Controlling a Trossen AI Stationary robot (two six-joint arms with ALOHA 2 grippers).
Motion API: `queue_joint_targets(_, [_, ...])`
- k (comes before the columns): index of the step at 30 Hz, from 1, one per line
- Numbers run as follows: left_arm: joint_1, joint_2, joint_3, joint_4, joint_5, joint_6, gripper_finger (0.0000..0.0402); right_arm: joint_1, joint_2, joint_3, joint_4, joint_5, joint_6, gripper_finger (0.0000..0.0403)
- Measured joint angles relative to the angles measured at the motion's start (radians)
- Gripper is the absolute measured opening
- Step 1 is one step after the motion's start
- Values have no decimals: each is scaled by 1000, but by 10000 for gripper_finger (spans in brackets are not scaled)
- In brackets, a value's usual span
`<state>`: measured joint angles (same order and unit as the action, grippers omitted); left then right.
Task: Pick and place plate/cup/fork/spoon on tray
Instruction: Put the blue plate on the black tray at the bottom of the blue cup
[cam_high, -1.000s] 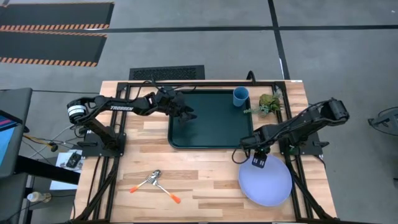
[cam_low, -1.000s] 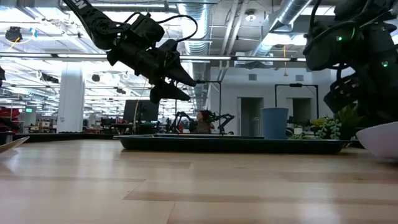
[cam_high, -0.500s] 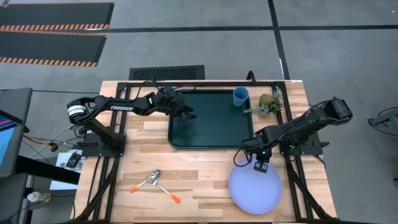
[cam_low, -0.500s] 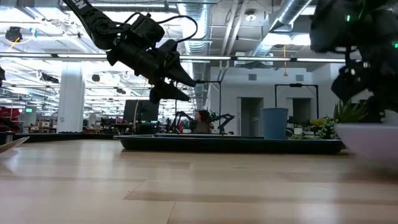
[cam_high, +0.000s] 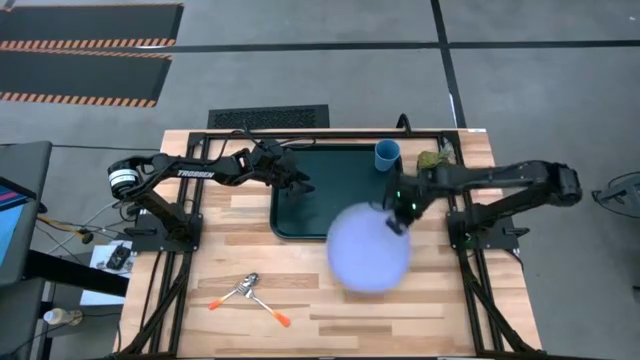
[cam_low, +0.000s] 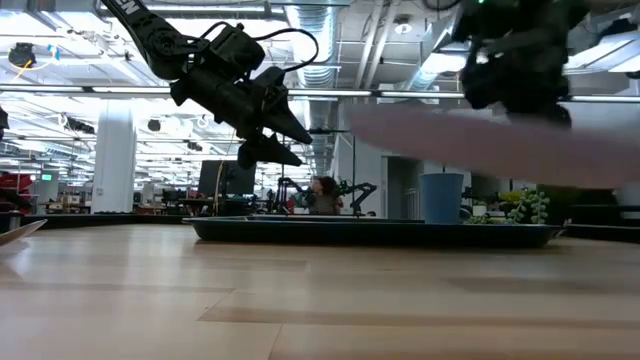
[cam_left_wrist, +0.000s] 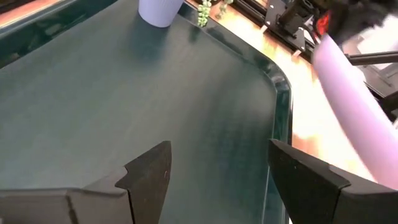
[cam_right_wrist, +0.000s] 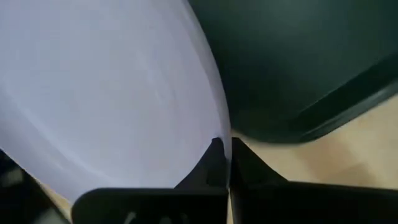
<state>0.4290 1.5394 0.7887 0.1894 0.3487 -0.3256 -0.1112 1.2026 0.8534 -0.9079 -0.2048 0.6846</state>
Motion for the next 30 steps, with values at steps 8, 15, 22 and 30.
queue_joint_targets(8, [0, 0, 0, 0, -9, 0, 252, -315, 75, 4, 7, 20, -28, 6])
queue_joint_targets(15, [0, 0, 0, 0, -20, 0, 252, -431, 191, 4, 27, -1, -104, 7])
queue_joint_targets(22, [0, 0, 0, 0, -20, -1, 252, -489, 247, 4, 46, -16, -136, 13])
queue_joint_targets(30, [0, 0, 0, 0, -20, -2, 252, -559, 258, 4, 86, 5, -133, 15])
